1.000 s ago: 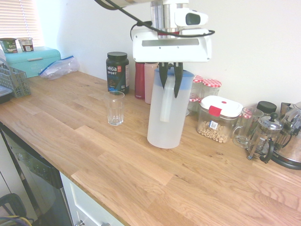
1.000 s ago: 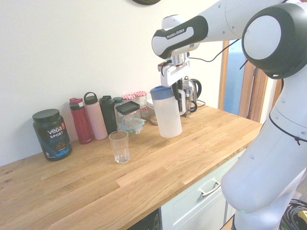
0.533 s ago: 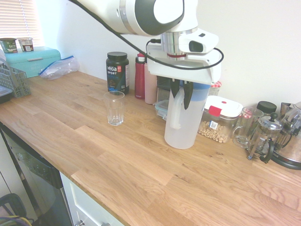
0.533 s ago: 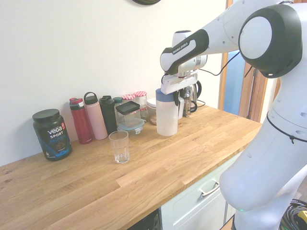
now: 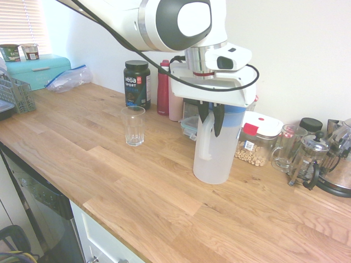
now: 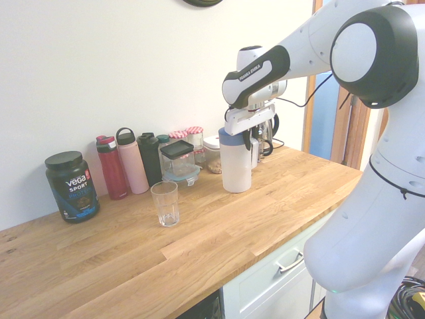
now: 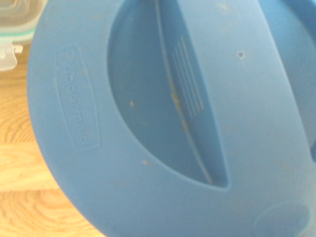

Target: Pour me some water

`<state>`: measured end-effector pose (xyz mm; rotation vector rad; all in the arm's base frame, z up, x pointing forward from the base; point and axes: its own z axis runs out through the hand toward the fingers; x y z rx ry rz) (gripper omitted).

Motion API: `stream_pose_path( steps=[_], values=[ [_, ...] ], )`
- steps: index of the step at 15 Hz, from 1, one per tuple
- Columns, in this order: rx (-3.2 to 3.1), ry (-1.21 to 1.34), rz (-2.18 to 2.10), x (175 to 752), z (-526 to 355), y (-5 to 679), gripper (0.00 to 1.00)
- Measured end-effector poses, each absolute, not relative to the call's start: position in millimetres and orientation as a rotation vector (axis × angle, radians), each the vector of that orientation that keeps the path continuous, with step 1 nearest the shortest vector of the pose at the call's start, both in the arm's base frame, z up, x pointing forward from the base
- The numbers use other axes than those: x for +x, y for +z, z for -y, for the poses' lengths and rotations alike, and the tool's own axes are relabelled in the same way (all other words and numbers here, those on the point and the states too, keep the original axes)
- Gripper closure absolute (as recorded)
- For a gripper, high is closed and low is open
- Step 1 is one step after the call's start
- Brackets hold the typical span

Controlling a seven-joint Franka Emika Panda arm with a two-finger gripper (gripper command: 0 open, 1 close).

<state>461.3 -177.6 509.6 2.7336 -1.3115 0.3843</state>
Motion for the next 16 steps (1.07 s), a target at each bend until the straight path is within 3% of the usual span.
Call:
stream_pose_path(
  steps=[11, 16],
  values=[
    [2.728, 0.364, 1.326, 459.5, 176.9, 505.3, 0.0],
    [2.757, 0.221, 1.417, 444.4, 159.6, 552.6, 0.0]
  ],
)
